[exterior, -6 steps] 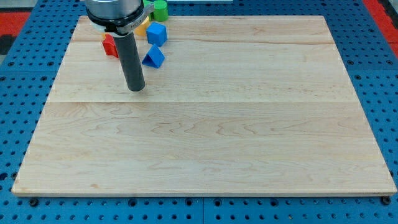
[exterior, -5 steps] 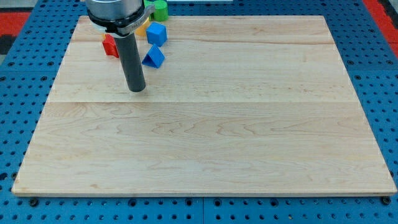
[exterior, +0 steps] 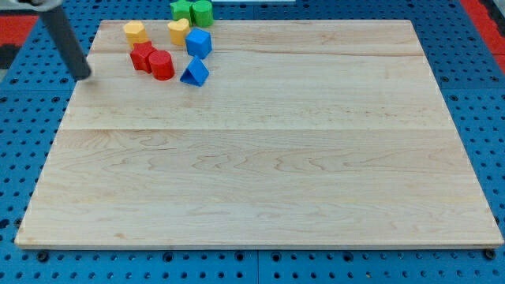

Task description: Push the blue cube into the red circle

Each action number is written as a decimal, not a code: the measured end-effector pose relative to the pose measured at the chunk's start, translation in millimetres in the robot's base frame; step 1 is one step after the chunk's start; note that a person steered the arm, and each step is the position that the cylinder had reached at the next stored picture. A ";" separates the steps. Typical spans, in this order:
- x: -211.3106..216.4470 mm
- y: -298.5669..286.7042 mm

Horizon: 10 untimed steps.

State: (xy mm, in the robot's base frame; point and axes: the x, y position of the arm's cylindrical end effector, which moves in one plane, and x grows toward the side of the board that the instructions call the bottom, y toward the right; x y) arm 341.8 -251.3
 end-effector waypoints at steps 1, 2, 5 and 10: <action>-1.5 110.2; -3.6 161.1; -2.4 283.9; -101.7 186.9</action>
State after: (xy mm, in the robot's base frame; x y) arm 240.1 -64.4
